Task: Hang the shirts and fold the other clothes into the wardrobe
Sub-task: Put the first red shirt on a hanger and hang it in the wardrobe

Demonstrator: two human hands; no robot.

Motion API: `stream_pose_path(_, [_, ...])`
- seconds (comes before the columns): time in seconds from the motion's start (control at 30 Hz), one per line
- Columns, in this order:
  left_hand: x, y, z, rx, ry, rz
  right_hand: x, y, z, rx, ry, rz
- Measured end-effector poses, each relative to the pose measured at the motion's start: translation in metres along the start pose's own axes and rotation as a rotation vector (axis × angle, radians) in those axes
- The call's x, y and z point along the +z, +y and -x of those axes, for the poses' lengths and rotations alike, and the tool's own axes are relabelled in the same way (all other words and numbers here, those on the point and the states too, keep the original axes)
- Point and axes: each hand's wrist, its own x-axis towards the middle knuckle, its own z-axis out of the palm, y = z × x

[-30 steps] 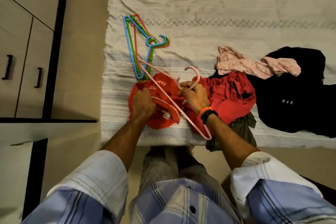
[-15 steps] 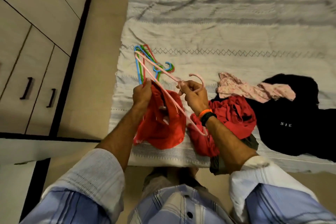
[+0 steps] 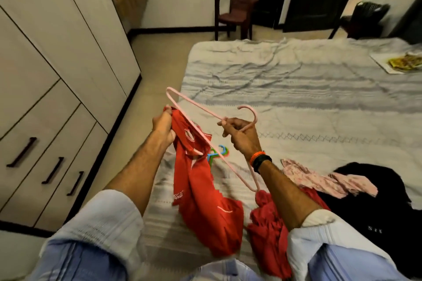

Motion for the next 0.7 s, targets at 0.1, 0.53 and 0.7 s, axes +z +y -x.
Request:
stream_pose_path(0.1, [-0.007,0.025,-0.015,0.095,0.025,-0.102,0.012,-0.009,-0.006,-0.022,-0.032,0.012])
stream_pose_path(0.53, [-0.032,0.076,-0.033,0.544,0.073,-0.911,0.045,0.006,-0.008,0.018,0.086,0.063])
stream_pose_path(0.7, [-0.031,0.074,-0.036,0.405,0.115,-0.787,0.044,0.018,-0.006,0.107,0.164,-0.093])
